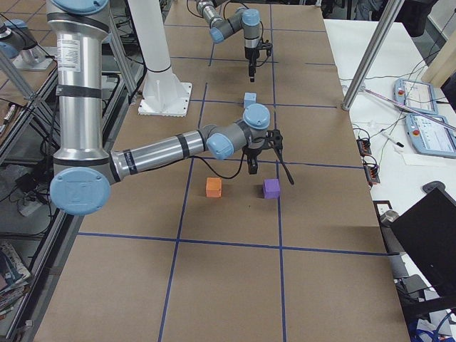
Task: Place blue block between orange and purple blocks
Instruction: 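Release the cube at center and withdraw the left gripper while the right arm approaches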
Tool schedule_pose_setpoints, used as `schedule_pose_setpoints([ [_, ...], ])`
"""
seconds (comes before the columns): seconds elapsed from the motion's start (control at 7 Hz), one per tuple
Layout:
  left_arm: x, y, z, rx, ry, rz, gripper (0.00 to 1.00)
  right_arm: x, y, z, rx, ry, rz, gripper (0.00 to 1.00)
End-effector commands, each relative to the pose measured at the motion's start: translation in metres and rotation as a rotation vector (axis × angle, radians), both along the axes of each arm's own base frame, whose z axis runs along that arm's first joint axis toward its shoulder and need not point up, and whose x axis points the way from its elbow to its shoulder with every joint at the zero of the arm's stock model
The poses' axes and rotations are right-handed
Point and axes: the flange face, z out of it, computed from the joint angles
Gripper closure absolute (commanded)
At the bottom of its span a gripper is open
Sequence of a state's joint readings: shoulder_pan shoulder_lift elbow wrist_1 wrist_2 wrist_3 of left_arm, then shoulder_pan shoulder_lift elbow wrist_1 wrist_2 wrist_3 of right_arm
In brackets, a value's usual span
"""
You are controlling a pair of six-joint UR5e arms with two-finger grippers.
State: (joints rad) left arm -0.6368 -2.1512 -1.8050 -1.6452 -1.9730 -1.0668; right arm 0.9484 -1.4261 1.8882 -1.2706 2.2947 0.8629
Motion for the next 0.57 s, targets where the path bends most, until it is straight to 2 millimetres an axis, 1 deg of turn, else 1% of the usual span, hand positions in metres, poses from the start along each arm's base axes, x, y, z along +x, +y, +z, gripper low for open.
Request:
schedule_pose_setpoints([
  [0.0,-0.072,0.029,0.056,0.05,-0.027,0.042,0.0,-0.147,0.033,-0.106,-0.061,-0.035,0.092,0.01],
  [0.14,-0.096,0.037,0.077,0.079,-0.052,0.062,0.0,-0.197,0.035,-0.154,-0.097,0.018,0.125,0.01],
  [0.29,-0.112,0.041,0.095,0.07,-0.07,0.063,0.0,-0.233,0.022,-0.189,-0.101,0.066,0.138,0.01],
  [0.43,-0.125,0.038,0.095,0.017,-0.035,0.093,0.0,-0.269,0.014,-0.203,-0.103,0.086,0.125,0.01],
])
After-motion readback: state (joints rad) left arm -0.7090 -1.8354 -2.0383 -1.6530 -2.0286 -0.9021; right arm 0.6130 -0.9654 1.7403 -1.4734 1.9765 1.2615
